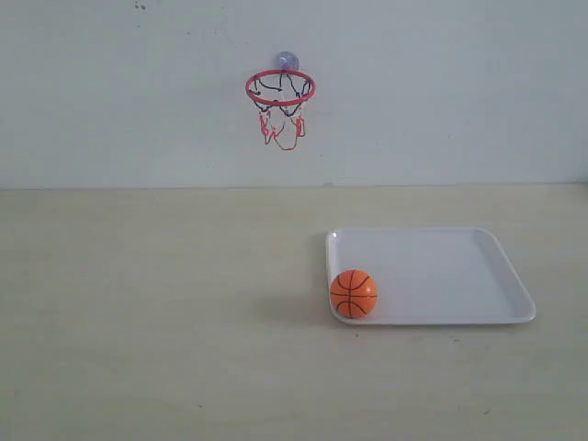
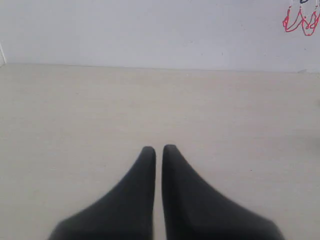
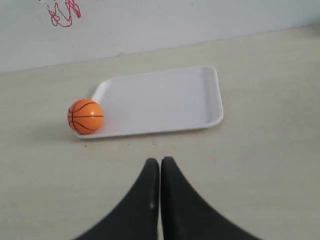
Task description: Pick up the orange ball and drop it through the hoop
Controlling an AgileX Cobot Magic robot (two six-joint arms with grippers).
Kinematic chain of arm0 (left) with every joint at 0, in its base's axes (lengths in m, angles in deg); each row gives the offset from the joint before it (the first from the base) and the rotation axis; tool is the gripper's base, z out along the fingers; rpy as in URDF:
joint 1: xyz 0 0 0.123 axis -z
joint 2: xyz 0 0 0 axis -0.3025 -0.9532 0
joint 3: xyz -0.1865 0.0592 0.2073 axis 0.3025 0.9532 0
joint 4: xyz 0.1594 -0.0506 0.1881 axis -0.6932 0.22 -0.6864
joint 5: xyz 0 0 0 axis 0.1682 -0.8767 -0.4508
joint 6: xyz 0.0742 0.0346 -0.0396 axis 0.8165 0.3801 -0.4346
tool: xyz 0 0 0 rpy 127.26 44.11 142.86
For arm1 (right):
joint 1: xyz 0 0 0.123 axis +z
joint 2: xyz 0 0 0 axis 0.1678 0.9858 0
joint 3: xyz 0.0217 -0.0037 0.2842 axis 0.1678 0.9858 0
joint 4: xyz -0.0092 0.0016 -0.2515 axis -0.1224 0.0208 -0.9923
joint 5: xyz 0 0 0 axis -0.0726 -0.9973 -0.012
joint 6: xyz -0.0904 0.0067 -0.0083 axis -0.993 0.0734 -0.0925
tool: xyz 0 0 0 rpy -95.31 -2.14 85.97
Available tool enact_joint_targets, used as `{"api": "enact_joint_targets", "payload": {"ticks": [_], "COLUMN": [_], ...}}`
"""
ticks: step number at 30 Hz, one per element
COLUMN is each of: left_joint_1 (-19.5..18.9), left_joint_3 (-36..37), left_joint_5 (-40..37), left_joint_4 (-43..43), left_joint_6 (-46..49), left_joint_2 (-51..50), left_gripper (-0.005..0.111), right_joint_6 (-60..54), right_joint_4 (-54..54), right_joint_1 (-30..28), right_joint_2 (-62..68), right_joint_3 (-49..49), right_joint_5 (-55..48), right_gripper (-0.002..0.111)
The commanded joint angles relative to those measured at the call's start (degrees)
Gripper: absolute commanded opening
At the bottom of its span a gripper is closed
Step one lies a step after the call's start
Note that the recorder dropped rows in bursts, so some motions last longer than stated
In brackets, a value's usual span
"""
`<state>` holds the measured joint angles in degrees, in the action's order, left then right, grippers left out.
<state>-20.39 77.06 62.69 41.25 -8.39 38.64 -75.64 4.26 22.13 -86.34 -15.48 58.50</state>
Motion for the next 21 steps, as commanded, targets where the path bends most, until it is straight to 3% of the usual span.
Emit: {"api": "enact_joint_targets", "payload": {"ticks": [1,7,13,17,21], "left_joint_1": [0.00,0.00,0.00,0.00,0.00], "left_joint_3": [0.15,0.15,0.15,0.15,0.15], "left_joint_5": [0.04,0.04,0.04,0.04,0.04], "left_joint_4": [0.59,0.59,0.59,0.59,0.59], "left_joint_6": [0.20,0.20,0.20,0.20,0.20], "left_joint_2": [0.22,0.22,0.22,0.22,0.22], "left_gripper": [0.004,0.004,0.004,0.004,0.004], "right_joint_6": [-0.12,0.19,0.07,-1.28,-4.94], "right_joint_4": [-0.64,-0.64,0.08,3.92,5.77], "right_joint_1": [0.04,0.04,0.04,0.04,0.04], "right_joint_2": [-0.31,-0.31,-0.31,0.33,9.33], "right_joint_3": [0.00,0.00,0.00,-7.99,-19.13], "right_joint_5": [7.79,22.48,54.93,49.74,31.70], "right_gripper": [0.000,0.000,0.000,0.000,0.000]}}
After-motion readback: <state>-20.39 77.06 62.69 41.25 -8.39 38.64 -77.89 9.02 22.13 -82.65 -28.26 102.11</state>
